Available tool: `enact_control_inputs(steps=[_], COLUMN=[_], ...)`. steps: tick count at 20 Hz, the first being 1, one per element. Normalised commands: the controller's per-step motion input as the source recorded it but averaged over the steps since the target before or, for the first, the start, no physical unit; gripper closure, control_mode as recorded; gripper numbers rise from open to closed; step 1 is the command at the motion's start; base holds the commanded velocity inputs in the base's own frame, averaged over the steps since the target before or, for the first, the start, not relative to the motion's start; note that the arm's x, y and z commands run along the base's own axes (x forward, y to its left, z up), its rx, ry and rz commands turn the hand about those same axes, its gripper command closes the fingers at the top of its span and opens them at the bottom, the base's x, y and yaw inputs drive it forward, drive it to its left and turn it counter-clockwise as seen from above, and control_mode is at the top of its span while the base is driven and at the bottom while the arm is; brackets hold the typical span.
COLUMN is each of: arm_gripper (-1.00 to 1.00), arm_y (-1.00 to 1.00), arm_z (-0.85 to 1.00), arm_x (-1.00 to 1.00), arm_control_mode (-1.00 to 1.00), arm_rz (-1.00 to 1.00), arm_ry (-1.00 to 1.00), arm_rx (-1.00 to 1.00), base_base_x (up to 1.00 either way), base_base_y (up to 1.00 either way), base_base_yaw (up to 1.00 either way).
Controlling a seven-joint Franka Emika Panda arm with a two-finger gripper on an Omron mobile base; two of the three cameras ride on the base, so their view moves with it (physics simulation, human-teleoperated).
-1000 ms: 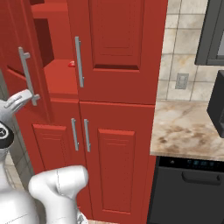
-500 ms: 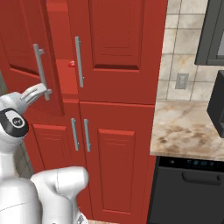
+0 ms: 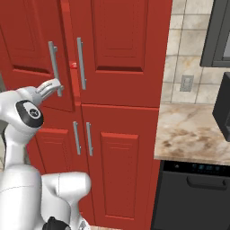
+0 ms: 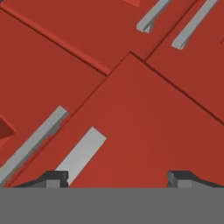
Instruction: Pick the candle and candle from the dining table and place them in the open cabinet. Close the cabinet after placing the objects.
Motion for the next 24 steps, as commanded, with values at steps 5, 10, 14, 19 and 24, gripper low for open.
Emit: enact_control_inputs(steps=[5, 10, 14, 19, 24], arm_gripper=[-1.00, -1.00, -1.00, -1.00, -1.00], arm_y=[-0.22, -0.20, -0.21, -0.21, -0.18], arm_z=[0.00, 0.00, 0.00, 0.00, 0.00], arm_x=[0.50, 0.45, 0.45, 0.44, 0.40], arm_control_mode=[-1.00, -1.00, -1.00, -1.00, -1.00], arm_rz=[0.00, 0.00, 0.00, 0.00, 0.00], arm_ry=[0.05, 0.05, 0.06, 0.07, 0.08], arm_rx=[0.00, 0.00, 0.00, 0.00, 0.00], base_base_x=[0.00, 0.00, 0.00, 0.00, 0.00], base_base_y=[0.00, 0.00, 0.00, 0.00, 0.00], base_base_yaw=[0.00, 0.00, 0.00, 0.00, 0.00])
